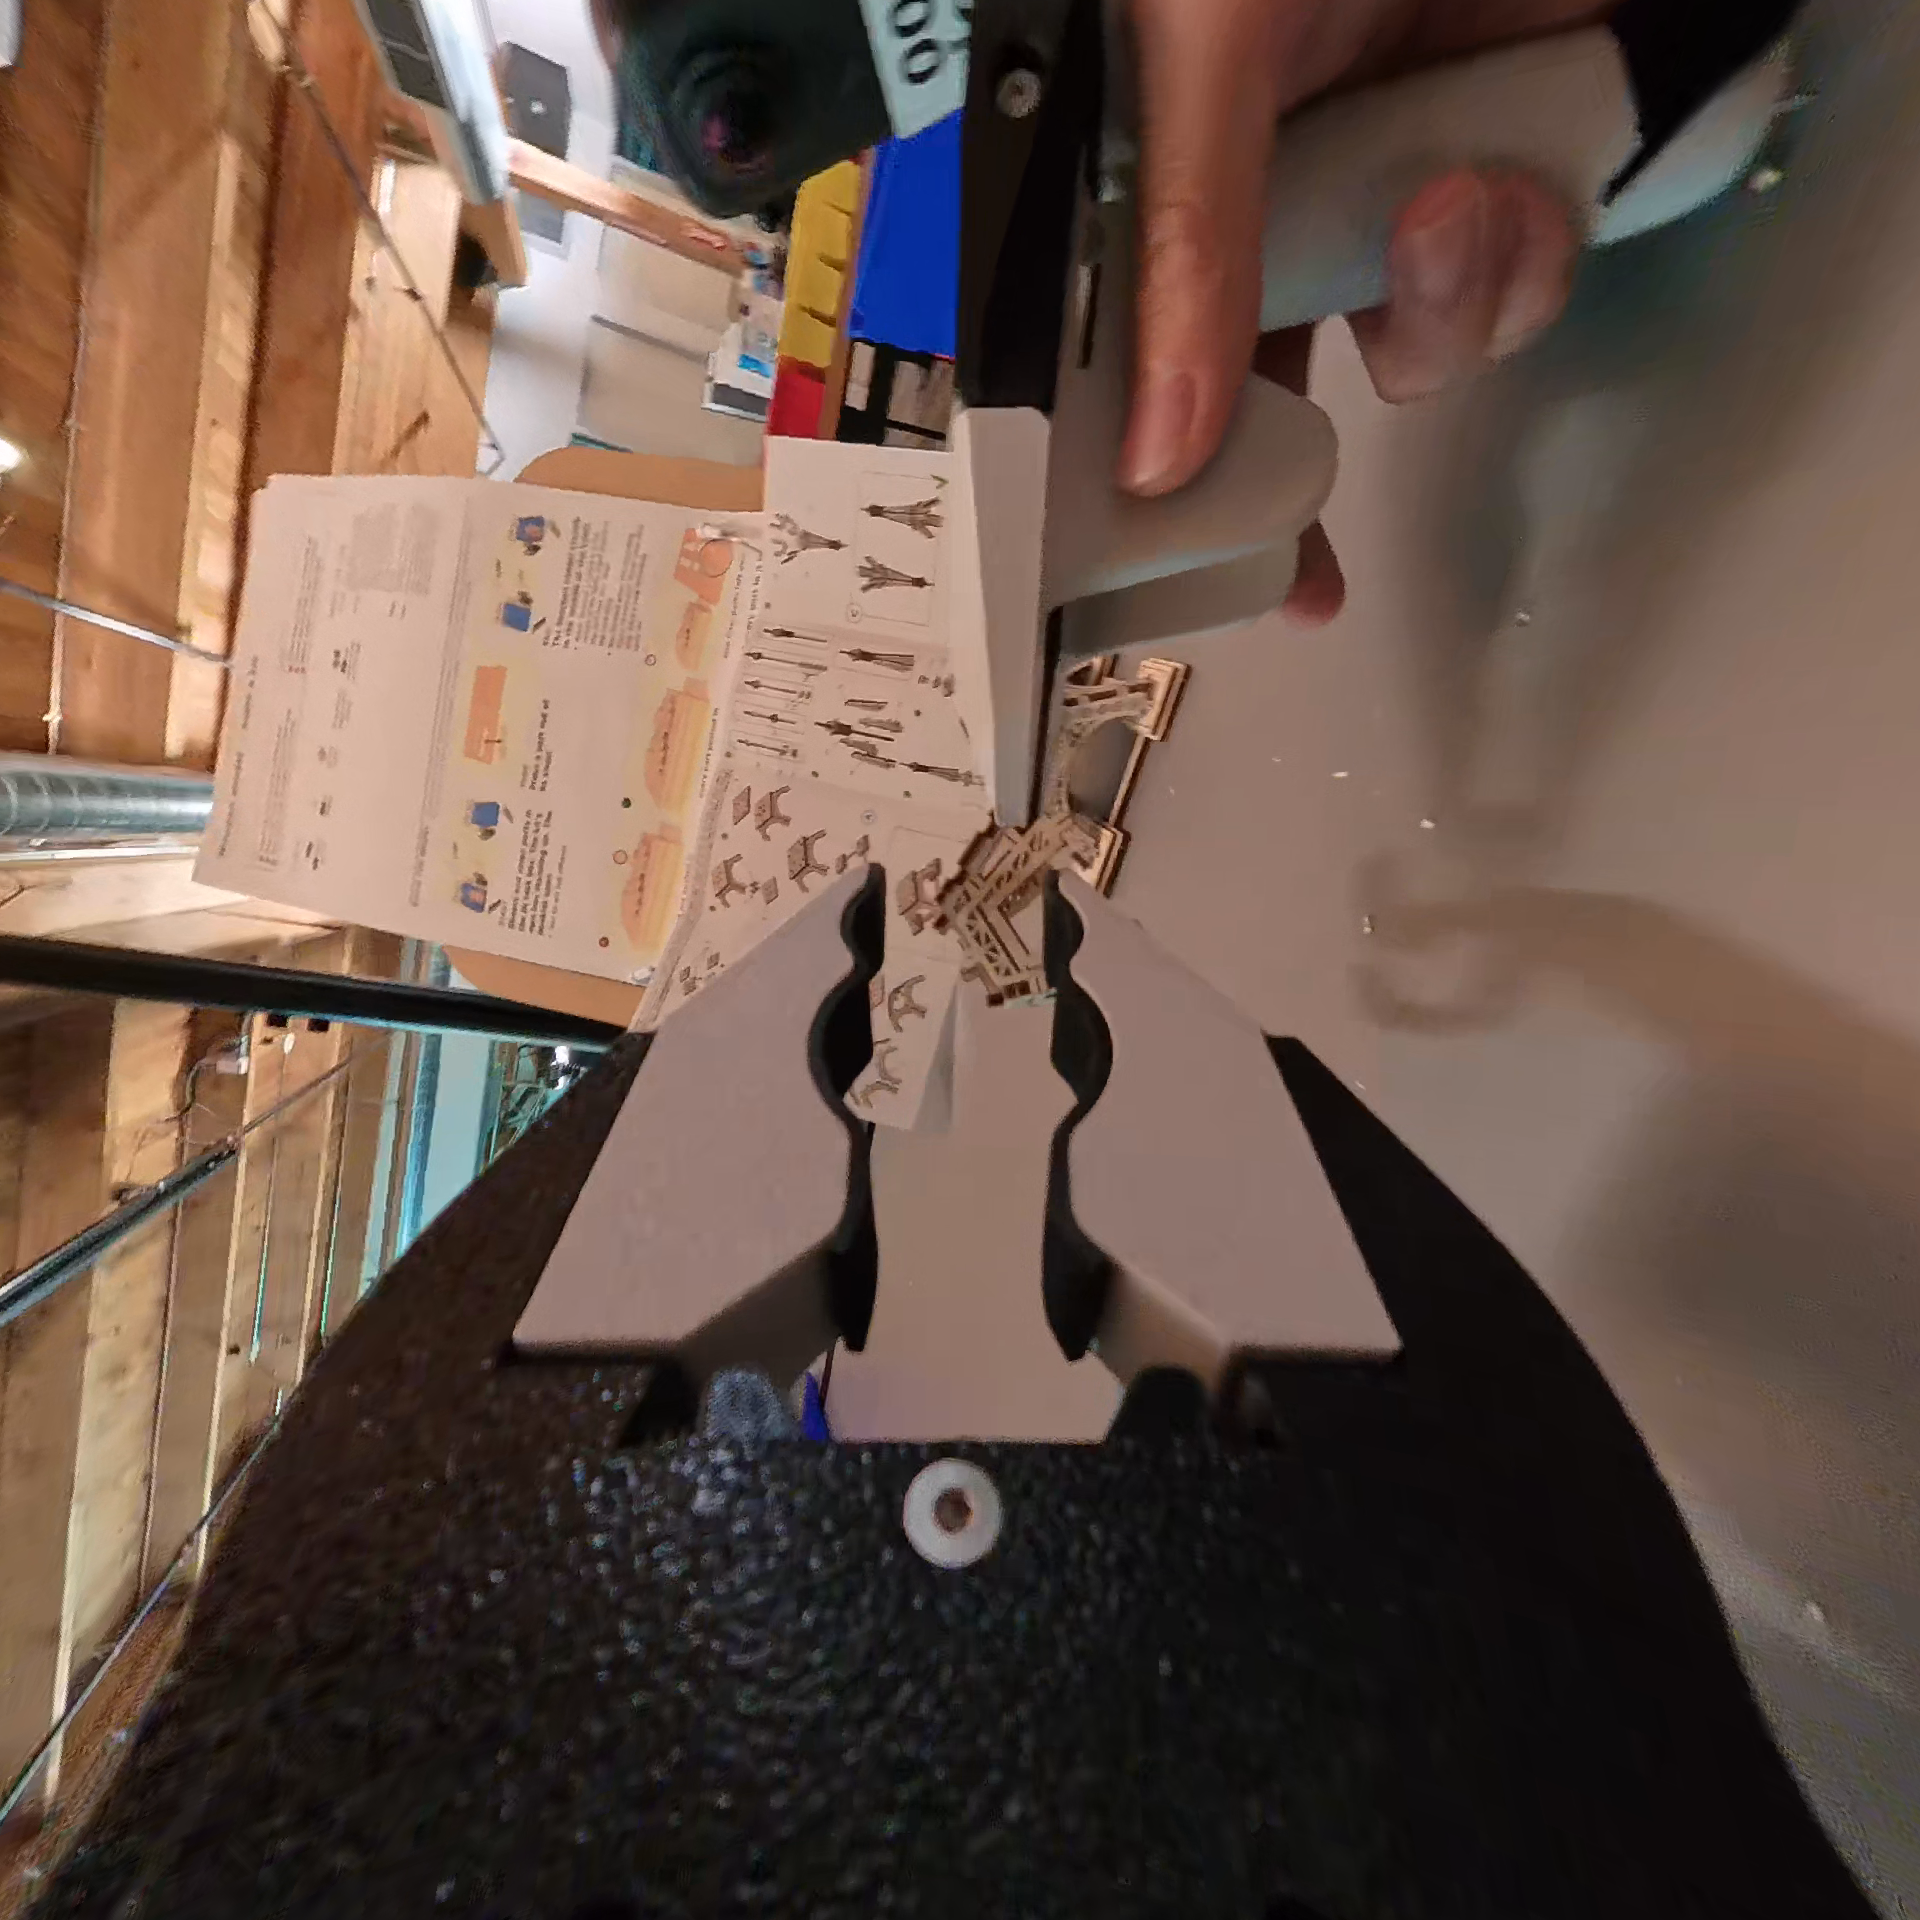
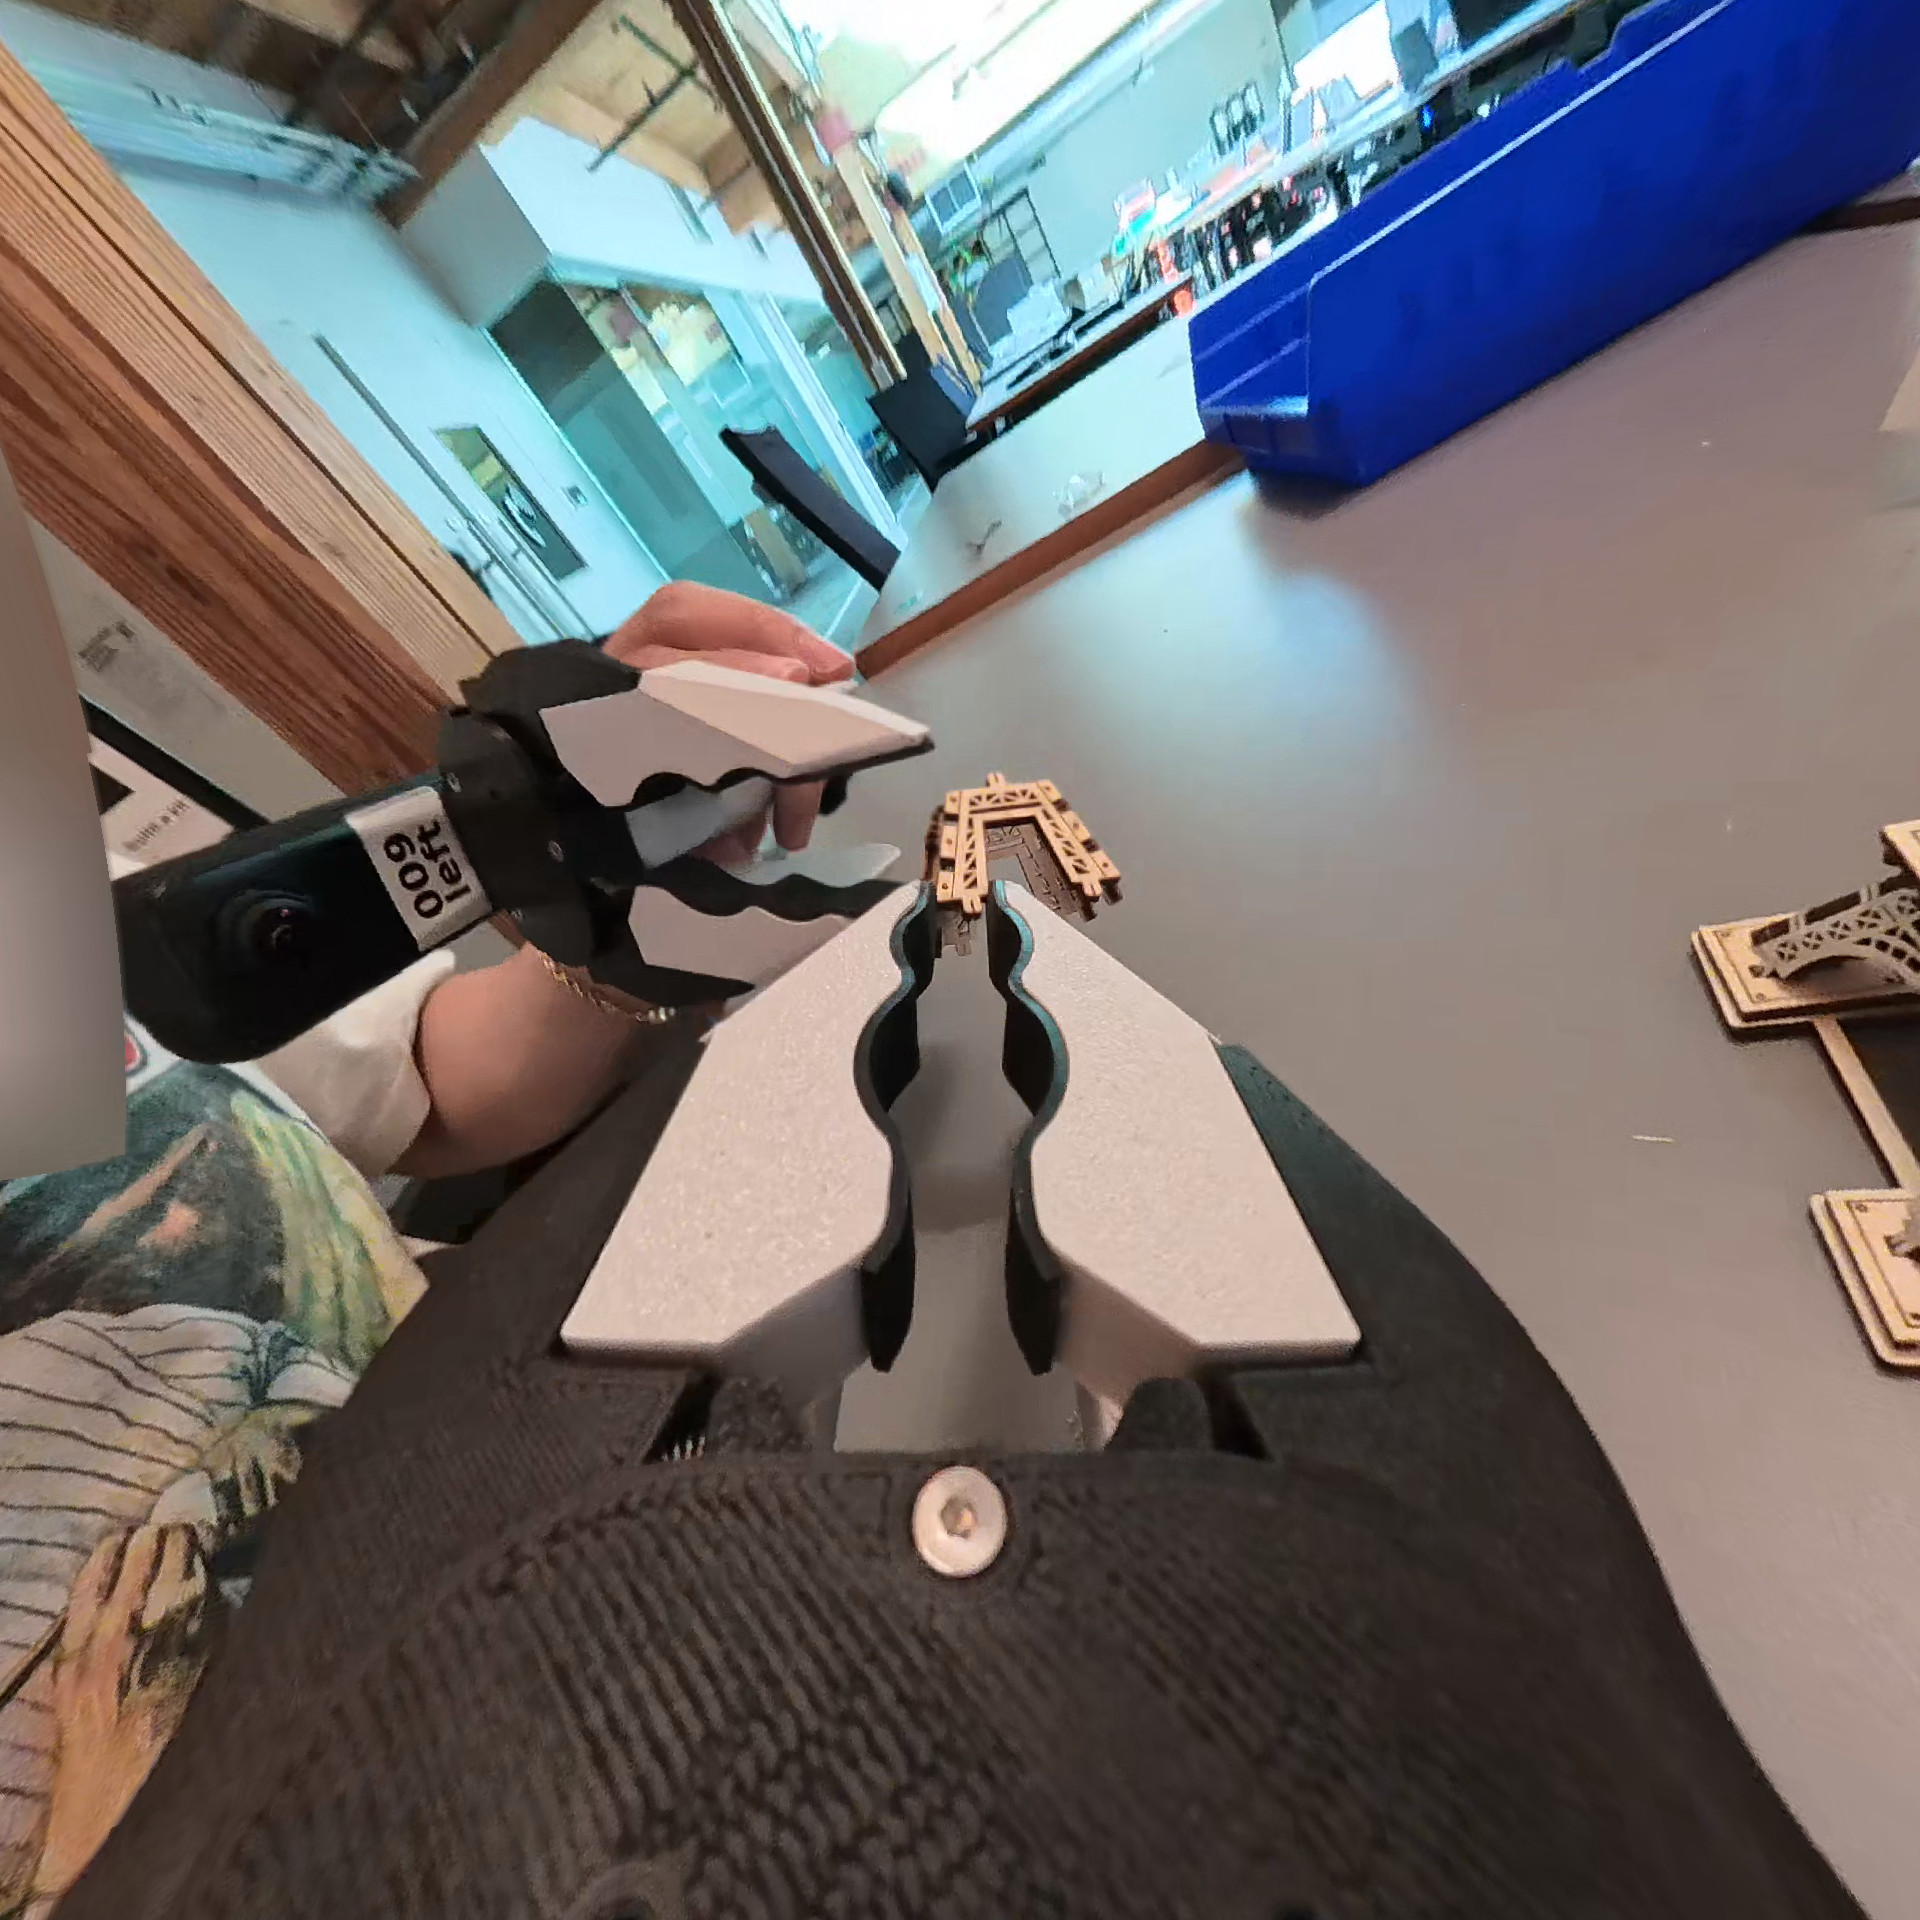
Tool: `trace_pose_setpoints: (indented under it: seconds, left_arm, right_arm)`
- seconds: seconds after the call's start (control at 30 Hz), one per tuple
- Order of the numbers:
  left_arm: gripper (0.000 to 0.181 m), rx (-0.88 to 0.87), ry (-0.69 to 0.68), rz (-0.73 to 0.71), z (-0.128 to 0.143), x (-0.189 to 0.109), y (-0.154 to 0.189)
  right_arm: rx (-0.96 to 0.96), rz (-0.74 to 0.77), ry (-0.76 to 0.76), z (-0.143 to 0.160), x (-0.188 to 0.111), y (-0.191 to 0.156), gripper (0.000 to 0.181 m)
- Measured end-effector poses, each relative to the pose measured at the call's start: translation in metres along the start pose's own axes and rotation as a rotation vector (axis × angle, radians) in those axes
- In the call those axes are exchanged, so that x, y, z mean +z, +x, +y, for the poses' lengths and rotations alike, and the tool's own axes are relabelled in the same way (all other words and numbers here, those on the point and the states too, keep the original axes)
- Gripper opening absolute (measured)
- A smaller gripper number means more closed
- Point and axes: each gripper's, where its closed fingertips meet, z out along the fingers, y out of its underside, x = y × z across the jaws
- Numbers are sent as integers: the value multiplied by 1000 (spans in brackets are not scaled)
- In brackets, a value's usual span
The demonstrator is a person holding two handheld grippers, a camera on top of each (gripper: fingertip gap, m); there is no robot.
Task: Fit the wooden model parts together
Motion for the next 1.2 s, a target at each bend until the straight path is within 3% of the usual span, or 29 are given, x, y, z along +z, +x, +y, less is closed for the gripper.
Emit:
trace_pose_setpoints:
  seconds: [0.03, 0.33, 0.7, 1.03, 1.2]
  left_arm:
    - [27, 13, -3, 14, 0, 0, 2]
    - [12, 49, -13, 117, 0, 1, 20]
    - [8, 2, 22, 63, -5, 0, 9]
    - [8, 43, -15, -19, 0, 1, -1]
    - [9, 100, -21, -100, -3, 0, -9]
  right_arm:
    - [-7, 2, -20, 3, 0, 0, 7]
    - [-116, 22, -124, 13, -3, -2, 7]
    - [-61, -54, -19, -1, -9, -8, 7]
    - [-246, 31, -23, -3, -1, -12, 20]
    - [-323, 86, 24, -12, 0, -13, 16]
